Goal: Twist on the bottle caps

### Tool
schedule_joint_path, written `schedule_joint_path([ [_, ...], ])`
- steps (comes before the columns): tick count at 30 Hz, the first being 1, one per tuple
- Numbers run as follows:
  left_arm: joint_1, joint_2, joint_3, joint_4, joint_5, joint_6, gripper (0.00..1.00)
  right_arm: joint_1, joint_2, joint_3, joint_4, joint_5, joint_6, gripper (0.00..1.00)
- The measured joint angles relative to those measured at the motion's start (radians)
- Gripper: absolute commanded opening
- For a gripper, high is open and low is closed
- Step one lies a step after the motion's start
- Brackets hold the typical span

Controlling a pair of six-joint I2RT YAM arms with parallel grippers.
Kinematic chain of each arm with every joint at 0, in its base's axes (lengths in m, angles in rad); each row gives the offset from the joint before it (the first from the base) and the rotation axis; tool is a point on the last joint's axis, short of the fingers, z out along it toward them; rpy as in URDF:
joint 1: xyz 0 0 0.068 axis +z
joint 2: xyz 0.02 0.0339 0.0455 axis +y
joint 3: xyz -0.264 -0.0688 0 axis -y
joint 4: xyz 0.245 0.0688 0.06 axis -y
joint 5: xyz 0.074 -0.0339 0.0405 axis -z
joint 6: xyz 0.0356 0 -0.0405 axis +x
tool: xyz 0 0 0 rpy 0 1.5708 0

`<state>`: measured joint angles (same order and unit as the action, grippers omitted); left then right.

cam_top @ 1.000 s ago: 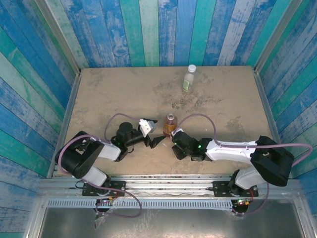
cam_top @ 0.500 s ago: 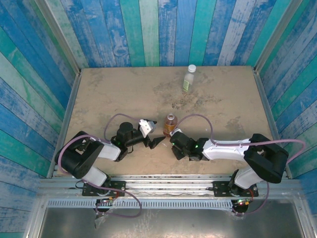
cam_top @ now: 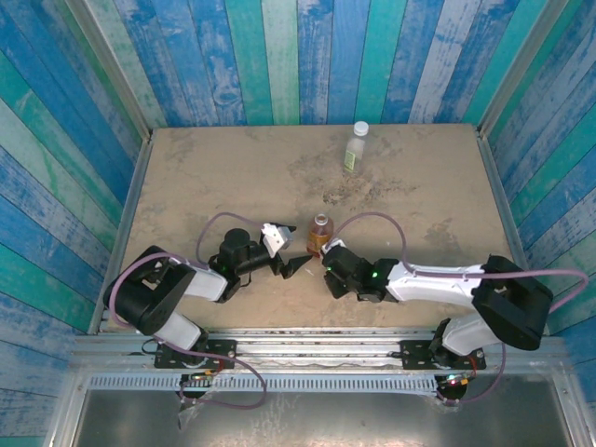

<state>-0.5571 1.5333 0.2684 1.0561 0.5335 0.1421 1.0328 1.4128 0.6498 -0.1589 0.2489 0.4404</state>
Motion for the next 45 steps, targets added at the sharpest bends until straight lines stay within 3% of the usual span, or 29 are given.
schedule_joint_path([
  [15, -0.071, 0.140, 0.050, 0.159, -0.042, -0.062, 0.94, -0.021, -0.187, 0.248, -0.321, -0.005, -0.012, 0.32],
  [21, -0.071, 0.195, 0.086, 0.207, -0.116, -0.089, 0.94, -0.036, -0.193, 0.315, -0.385, -0.018, -0.041, 0.33],
  [28, -0.075, 0.264, 0.184, 0.201, -0.093, -0.090, 0.94, -0.058, -0.216, 0.336, -0.418, -0.021, -0.076, 0.33],
  [31, -0.077, 0.296, 0.219, 0.199, -0.075, -0.090, 1.00, -0.068, -0.218, 0.338, -0.426, -0.021, -0.085, 0.33],
  [39, -0.078, 0.338, 0.262, 0.182, -0.024, -0.094, 0.76, -0.085, -0.219, 0.352, -0.436, -0.024, -0.102, 0.33],
  [45, -0.078, 0.338, 0.255, 0.190, 0.021, -0.086, 0.67, -0.092, -0.217, 0.396, -0.441, -0.029, -0.112, 0.33],
])
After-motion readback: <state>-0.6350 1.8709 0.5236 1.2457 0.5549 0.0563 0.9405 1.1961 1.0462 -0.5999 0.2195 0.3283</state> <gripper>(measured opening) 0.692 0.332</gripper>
